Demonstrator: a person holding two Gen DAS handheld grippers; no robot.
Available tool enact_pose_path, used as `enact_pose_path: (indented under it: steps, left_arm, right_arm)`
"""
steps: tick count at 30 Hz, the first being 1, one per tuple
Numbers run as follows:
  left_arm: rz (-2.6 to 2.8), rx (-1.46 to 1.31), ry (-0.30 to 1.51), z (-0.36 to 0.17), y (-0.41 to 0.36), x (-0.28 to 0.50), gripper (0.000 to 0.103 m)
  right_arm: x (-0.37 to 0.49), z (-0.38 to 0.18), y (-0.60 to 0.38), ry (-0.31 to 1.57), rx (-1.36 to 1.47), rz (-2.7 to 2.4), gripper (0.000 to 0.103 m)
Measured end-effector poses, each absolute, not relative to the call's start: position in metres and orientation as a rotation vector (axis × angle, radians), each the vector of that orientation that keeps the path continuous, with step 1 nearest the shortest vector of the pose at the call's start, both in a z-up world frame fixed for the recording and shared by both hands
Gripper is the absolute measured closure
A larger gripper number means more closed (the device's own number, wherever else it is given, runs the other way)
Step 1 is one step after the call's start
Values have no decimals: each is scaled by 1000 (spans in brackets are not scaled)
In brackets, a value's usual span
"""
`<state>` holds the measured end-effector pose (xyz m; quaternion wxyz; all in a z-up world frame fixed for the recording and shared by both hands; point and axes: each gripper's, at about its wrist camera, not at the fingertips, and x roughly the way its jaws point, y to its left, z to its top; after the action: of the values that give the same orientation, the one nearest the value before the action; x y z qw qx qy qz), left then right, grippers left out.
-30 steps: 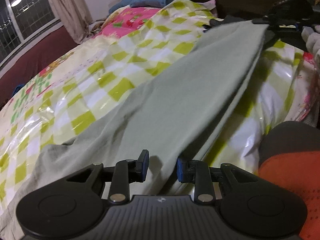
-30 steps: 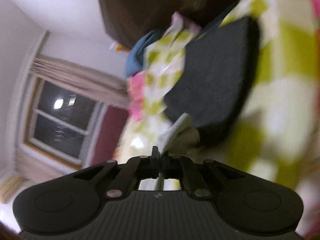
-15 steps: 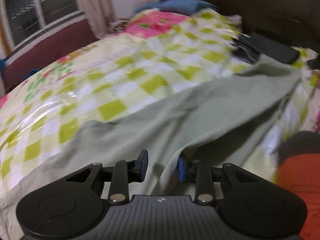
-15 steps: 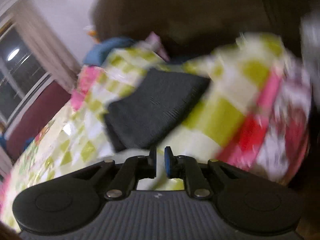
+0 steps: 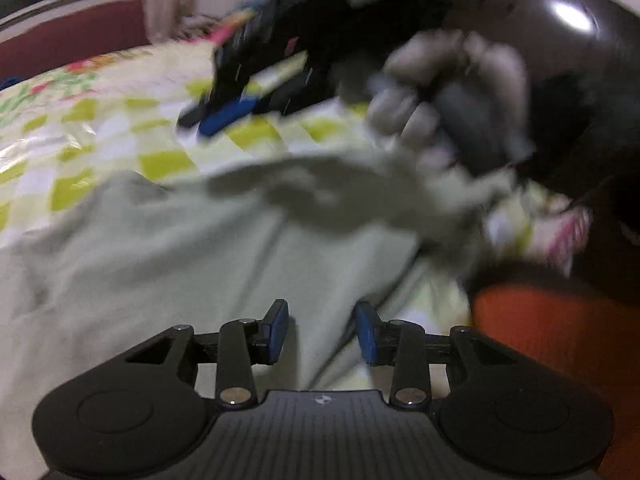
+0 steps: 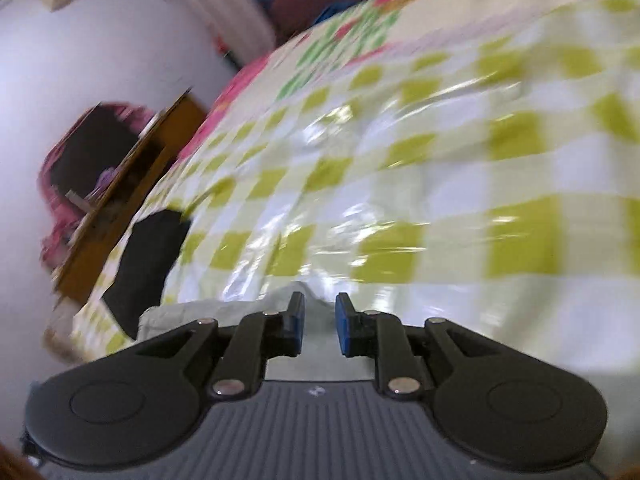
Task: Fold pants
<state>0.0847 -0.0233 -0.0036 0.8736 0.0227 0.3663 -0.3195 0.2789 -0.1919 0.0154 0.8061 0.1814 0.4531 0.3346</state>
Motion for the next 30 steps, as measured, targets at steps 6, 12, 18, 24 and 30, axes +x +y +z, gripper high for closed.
enact_pose_path:
  steps: [6, 12, 18, 24, 30]
  left_arm:
    - [-527, 49, 617, 2, -5, 90, 51]
    - [-495, 45, 717, -16, -7, 111, 51]
    - [-489, 41, 748, -21, -8, 117, 51]
    - [-496, 33, 758, -24, -10, 126, 50]
    - [-501, 23, 763, -26, -7, 128, 49]
  right_arm:
    - [293, -17, -163, 1077, 310, 871, 80]
    - [283, -16, -153, 1129, 223, 1058, 80]
    - [302, -2, -162, 1004, 172, 1015, 74]
    - [320, -19, -157, 1069, 189, 1055, 72]
    - [300, -17, -148, 1110, 138, 1166, 72]
